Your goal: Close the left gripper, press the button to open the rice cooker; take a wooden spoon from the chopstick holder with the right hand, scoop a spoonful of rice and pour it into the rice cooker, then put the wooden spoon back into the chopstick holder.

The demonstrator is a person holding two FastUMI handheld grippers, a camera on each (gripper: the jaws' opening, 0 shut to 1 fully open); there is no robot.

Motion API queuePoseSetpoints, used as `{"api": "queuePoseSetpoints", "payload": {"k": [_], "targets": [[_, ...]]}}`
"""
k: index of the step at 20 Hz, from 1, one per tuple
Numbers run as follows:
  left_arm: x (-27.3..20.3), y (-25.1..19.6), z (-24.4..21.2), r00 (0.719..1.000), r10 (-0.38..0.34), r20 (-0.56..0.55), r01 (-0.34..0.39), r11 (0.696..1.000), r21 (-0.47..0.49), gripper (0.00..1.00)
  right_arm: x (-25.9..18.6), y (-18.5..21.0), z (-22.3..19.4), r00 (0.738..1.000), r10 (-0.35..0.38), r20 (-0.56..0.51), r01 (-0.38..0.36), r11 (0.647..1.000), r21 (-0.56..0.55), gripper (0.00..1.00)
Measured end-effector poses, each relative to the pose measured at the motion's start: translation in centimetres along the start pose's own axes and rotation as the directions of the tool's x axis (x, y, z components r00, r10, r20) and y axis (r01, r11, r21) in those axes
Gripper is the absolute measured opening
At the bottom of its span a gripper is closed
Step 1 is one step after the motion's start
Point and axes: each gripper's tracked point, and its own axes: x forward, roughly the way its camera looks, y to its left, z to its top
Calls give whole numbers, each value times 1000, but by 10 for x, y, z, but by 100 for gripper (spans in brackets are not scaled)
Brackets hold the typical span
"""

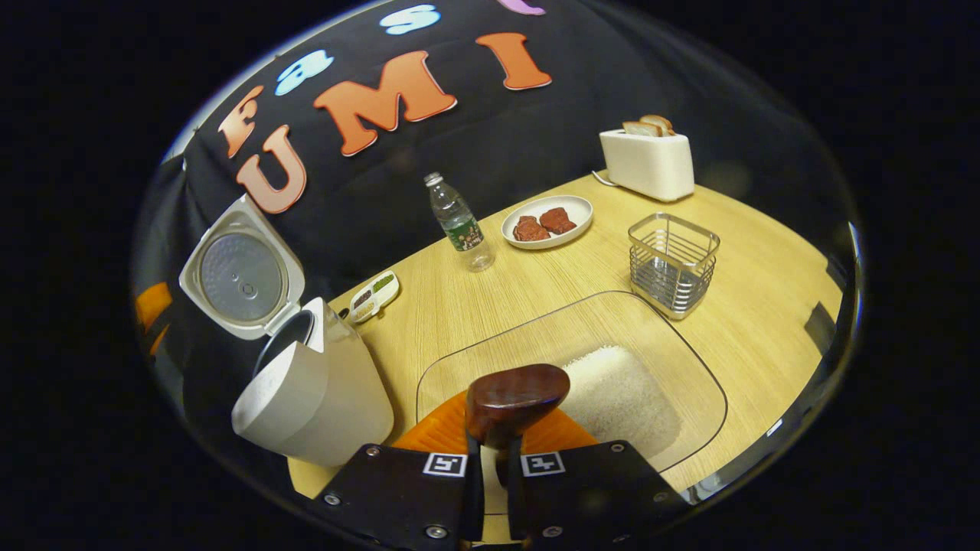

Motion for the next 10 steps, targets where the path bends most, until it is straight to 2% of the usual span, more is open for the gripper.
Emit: {"api": "queuePoseSetpoints", "payload": {"k": [2,3,4,10], "targets": [[-1,2,0,1000,5,-1,-5,1000,-3,99,2,-4,0,1000,11,-14,-10,999,53,12],[-2,3,0,1000,7,-4,-7,1000,-7,99,3,-5,0,1000,14,-22,-12,997,77,8],[-2,3,0,1000,10,-6,-10,1000,-10,99,3,-6,1,999,24,-31,-21,995,99,12],[-8,5,2,1000,29,-5,-29,999,-14,99,9,-13,0,992,99,-84,-81,978,193,11]]}}
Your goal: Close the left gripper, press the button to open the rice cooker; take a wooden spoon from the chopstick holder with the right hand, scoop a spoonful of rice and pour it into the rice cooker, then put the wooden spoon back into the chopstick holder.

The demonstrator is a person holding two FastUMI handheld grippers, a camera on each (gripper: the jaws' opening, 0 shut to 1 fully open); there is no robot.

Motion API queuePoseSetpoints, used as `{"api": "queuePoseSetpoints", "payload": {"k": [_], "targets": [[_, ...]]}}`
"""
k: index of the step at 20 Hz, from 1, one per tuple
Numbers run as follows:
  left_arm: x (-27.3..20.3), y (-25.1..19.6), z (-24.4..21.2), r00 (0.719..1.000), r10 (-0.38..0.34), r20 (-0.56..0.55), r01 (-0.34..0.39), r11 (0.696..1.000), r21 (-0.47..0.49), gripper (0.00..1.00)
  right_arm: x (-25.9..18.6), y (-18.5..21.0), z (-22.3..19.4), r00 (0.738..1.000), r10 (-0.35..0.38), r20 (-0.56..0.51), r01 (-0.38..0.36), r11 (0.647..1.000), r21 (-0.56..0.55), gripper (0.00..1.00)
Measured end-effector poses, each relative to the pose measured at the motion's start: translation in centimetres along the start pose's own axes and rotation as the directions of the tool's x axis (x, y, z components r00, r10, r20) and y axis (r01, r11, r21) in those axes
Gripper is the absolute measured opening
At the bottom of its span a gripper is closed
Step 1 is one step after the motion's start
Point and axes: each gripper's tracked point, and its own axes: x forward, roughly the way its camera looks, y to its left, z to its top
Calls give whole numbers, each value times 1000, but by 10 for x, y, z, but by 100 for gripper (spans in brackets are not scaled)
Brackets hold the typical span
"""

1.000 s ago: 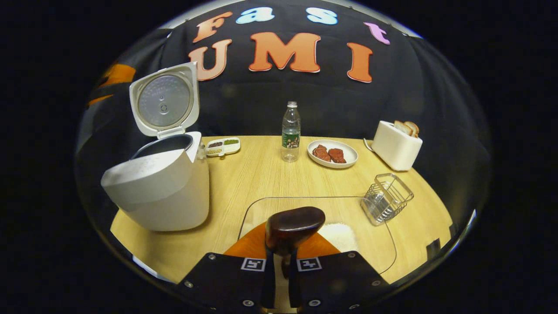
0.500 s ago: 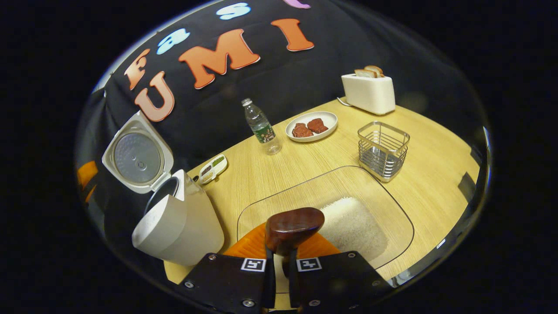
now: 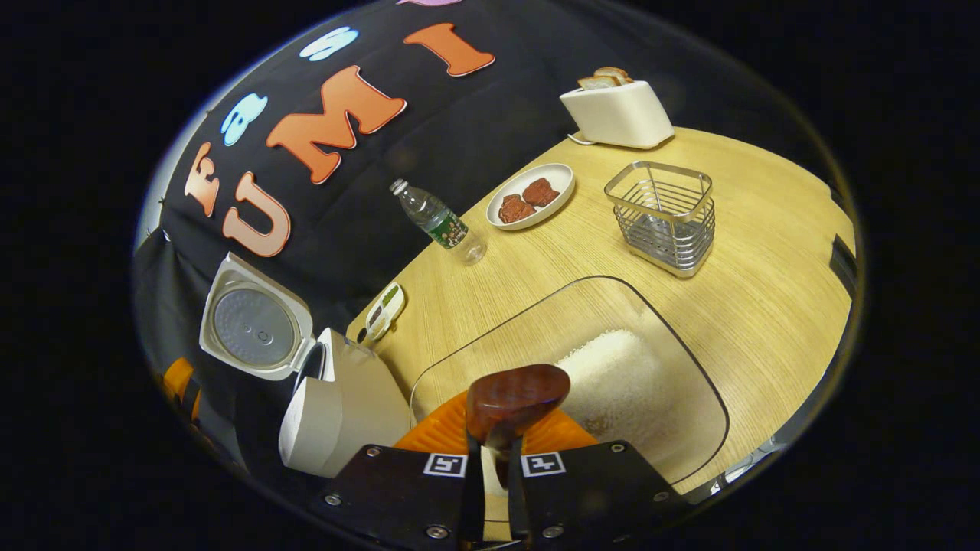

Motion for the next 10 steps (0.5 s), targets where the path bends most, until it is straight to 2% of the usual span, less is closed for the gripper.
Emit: {"api": "queuePoseSetpoints", "payload": {"k": [4,10], "targets": [[-1,-9,-1,1000,-5,-10,5,1000,3,100,2,-3,0,999,47,-27,-46,998,43,12],[0,-26,14,1000,-27,12,27,1000,10,99,5,-18,3,989,137,-62,-119,964,236,12]]}}
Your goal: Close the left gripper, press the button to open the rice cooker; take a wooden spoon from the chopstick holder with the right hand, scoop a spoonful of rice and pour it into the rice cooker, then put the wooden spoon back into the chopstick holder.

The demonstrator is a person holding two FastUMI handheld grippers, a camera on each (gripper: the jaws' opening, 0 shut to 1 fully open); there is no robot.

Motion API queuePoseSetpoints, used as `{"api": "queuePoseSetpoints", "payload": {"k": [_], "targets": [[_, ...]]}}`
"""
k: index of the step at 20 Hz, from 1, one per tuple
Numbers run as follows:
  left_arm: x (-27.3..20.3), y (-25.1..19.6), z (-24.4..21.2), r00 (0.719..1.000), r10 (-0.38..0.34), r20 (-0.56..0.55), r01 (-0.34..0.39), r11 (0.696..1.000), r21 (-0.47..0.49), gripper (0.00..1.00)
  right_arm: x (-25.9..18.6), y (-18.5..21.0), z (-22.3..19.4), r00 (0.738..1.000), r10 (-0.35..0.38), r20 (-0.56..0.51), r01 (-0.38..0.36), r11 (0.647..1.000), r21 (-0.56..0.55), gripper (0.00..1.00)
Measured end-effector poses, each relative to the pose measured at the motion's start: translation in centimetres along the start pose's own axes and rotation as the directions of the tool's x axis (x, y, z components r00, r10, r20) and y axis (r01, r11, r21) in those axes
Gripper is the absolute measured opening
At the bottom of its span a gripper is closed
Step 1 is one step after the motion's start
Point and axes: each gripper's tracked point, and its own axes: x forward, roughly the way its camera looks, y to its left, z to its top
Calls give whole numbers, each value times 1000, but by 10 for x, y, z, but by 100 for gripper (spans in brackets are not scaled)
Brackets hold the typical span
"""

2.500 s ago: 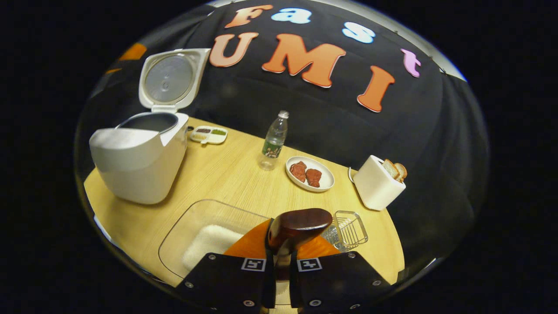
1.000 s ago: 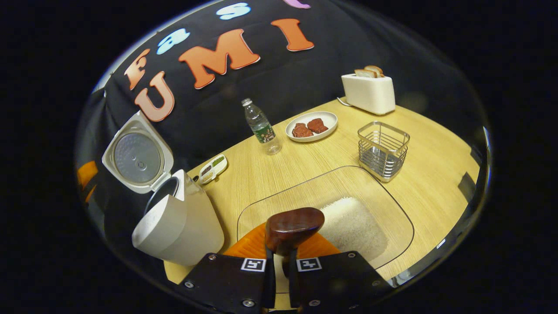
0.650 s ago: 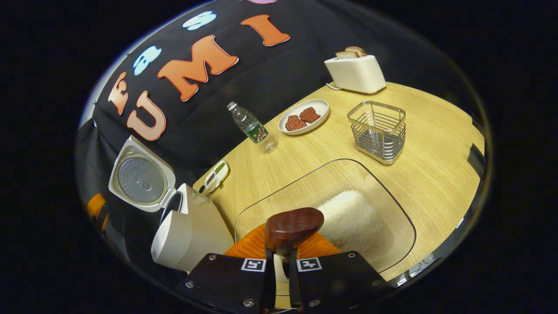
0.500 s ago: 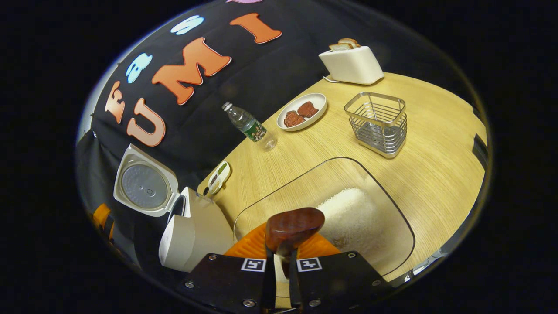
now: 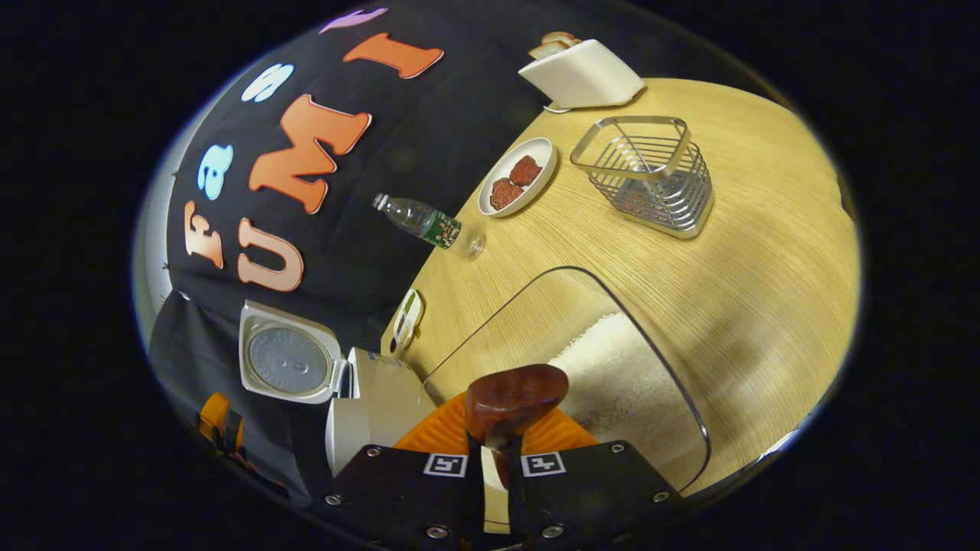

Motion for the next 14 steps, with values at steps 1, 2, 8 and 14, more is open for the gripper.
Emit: {"api": "queuePoseSetpoints", "payload": {"k": [1,2,8,14], "targets": [[0,-2,0,1000,-2,3,2,1000,1,100,-1,0,3,1000,19,-1,-19,999,29,12],[2,-4,1,1000,-3,3,3,1000,0,99,-4,0,6,999,37,-2,-37,998,54,12],[8,-19,2,1000,-11,-9,10,999,-44,99,-22,-1,47,994,109,18,-111,983,150,11],[9,-31,11,1000,8,17,-6,997,-76,100,-41,6,95,975,211,64,-220,917,333,12]]}}
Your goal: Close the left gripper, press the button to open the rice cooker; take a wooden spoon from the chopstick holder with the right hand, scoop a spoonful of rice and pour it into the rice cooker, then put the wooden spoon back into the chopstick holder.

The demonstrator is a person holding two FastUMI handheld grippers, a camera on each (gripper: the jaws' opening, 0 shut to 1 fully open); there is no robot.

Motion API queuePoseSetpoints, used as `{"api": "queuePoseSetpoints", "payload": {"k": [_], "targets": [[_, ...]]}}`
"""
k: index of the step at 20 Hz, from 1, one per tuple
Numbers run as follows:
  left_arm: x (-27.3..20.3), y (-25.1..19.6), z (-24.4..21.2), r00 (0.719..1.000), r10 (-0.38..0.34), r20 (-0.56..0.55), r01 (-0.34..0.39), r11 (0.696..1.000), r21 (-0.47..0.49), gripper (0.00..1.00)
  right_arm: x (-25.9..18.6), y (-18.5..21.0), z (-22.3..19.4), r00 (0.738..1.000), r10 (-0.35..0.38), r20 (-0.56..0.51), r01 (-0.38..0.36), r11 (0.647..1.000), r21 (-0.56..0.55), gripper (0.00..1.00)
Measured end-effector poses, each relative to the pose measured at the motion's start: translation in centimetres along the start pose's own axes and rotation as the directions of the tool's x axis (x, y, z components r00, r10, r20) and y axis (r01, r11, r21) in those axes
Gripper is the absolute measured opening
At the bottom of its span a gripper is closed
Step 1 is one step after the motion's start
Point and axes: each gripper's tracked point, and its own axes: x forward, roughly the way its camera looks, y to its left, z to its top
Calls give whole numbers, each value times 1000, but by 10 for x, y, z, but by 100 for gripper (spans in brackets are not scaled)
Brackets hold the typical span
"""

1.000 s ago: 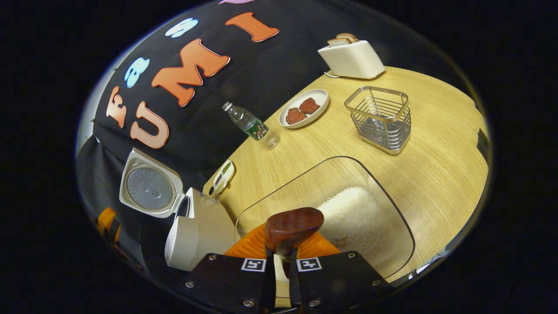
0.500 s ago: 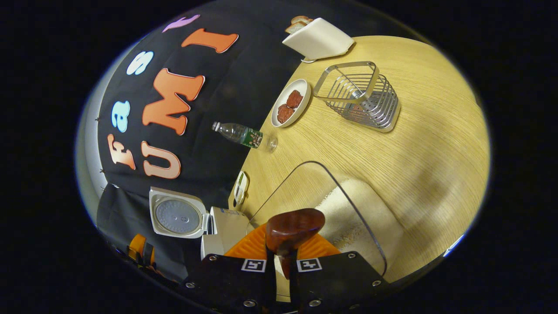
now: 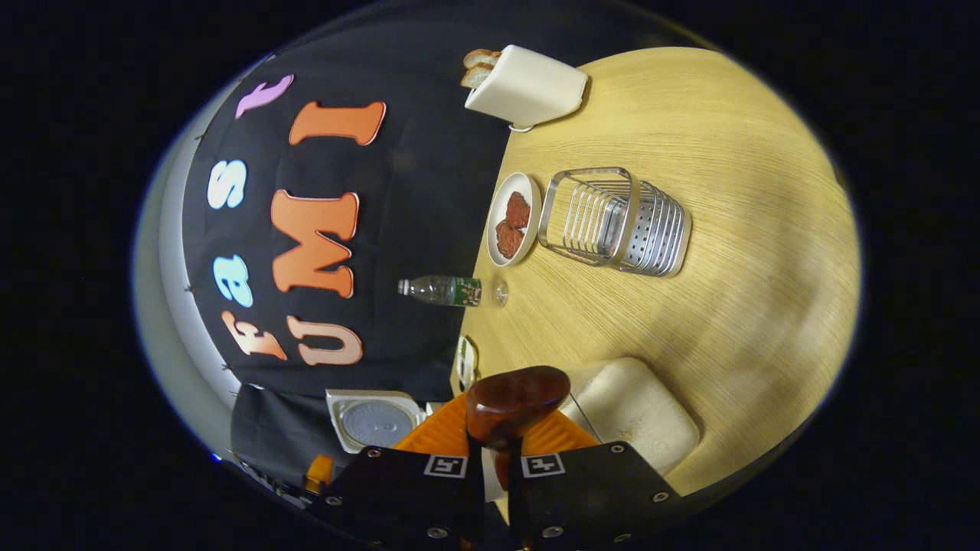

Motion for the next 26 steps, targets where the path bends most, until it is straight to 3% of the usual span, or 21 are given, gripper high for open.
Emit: {"api": "queuePoseSetpoints", "payload": {"k": [7,14,26], "targets": [[-11,0,8,998,50,35,-50,999,-21,99,1,58,13,985,170,-36,-160,967,199,11],[-39,45,9,982,183,55,-177,980,-89,99,42,136,-33,948,272,-166,-225,940,257,11],[-108,166,-11,896,440,56,-428,891,-151,99,142,204,-151,906,233,-353,-165,963,212,11]]}}
